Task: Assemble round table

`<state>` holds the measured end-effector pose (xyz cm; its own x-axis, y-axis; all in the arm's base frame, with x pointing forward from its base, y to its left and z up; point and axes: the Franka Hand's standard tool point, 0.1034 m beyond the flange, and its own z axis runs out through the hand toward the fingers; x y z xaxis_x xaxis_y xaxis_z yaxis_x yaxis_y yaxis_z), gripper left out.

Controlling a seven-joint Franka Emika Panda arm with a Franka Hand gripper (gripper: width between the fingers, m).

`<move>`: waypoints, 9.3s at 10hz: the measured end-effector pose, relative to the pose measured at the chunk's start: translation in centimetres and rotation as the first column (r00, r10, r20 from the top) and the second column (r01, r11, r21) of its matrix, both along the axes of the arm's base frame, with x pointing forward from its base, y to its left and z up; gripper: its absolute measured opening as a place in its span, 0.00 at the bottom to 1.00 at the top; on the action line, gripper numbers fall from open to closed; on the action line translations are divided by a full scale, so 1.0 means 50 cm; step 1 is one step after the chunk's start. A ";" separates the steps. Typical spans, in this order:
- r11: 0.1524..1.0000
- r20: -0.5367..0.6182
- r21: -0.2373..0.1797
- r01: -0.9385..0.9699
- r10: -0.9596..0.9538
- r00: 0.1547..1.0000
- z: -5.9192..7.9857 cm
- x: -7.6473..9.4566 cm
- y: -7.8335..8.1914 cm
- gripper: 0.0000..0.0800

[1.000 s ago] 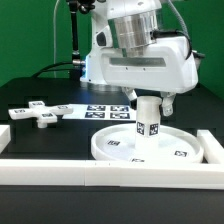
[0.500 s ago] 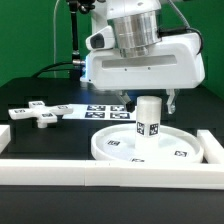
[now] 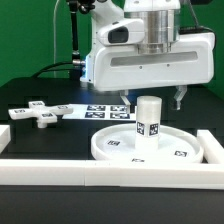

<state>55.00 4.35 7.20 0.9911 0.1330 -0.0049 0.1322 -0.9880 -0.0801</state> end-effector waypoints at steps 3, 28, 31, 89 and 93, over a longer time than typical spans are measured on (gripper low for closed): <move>0.985 0.014 0.000 -0.173 0.173 0.985 0.000 0.000 -0.005 0.81; -0.272 -0.165 -0.052 -0.961 0.951 -0.260 -0.010 0.012 -0.005 0.51; -0.167 -0.169 -0.055 -0.984 0.973 -0.156 -0.010 0.013 -0.009 0.51; 0.913 -0.120 -0.032 0.407 -0.408 0.905 0.034 -0.111 -0.173 0.81; 0.877 -0.099 -0.060 0.477 -0.481 0.871 0.022 -0.140 -0.317 0.81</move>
Offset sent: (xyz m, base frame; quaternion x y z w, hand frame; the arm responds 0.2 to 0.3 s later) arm 0.0000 0.0000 0.0000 0.0000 0.0000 -0.1938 0.9810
